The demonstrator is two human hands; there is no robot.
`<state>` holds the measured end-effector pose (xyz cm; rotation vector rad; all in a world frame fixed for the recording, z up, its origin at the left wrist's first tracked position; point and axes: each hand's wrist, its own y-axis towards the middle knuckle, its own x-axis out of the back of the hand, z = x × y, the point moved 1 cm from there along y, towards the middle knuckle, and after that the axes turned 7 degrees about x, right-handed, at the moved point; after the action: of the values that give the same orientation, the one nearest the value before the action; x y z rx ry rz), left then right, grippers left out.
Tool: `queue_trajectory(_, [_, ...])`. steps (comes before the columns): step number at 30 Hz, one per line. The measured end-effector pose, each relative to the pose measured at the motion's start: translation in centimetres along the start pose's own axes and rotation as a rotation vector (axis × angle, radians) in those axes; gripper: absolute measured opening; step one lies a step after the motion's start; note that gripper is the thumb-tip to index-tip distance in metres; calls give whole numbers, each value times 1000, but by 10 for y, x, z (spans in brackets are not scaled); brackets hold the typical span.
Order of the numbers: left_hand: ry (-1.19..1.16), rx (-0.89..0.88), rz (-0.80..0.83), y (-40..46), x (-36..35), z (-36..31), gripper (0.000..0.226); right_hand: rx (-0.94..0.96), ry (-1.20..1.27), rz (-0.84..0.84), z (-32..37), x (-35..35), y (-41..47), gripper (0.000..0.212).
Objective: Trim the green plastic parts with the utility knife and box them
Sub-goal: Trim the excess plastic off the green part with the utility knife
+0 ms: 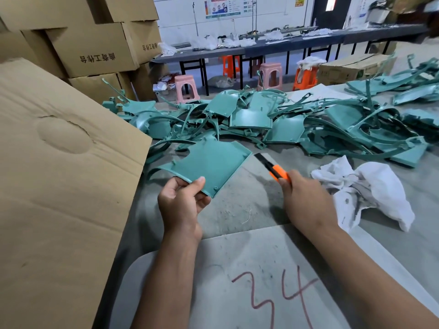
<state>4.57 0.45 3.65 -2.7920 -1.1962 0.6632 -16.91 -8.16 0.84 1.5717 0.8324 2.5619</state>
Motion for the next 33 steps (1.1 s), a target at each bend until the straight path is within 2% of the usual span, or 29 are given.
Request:
queue_trajectory(2, [28,-23,-12,2,0,1,16,-1,53,-88,1,3,-3,31])
queue_trajectory(4, [34,-18,-25,4,0,2,16,166,179,-131,16,6,-11,30])
queue_trajectory(6, [16,-2,-21,4,-1,4,15,348,239,-41,31,3,-20,32])
queue_trajectory(8, [14,0,3,2,-3,5,16,395,215,4,35,-3,-19,33])
queue_trajectory(10, [32,-8,41,-1,-3,5,16,283,136,-38,23,-5,-8,31])
queue_trajectory(12, [33,-25,111,-4,-2,2,18,76,-8,-14,5,-4,3,31])
queue_trajectory(14, [69,-89,179,-5,-2,-1,19,-39,-114,-15,-6,-5,6,31])
queue_trajectory(16, [160,-188,194,-7,-5,1,10,-38,-128,-80,0,-4,5,31])
queue_trajectory(18, [190,-235,187,-8,-6,7,9,-3,-38,-68,7,-6,3,32])
queue_trajectory(21, [177,-265,181,-7,-7,15,17,45,77,-27,10,-4,2,53])
queue_trajectory(24, [214,-260,173,-4,-8,18,20,2,-75,-282,-1,13,1,46])
queue_trajectory(26, [218,-216,179,-4,-8,21,20,-164,-193,-358,-17,23,2,44])
queue_trajectory(28, [190,-164,191,-4,-10,22,16,-352,-260,-230,-36,30,5,57])
queue_trajectory(31, [153,-95,210,-5,-12,23,18,-550,-206,47,-55,33,5,73])
queue_trajectory(33, [125,-37,211,-5,-12,25,26,-536,-149,21,-60,32,6,64])
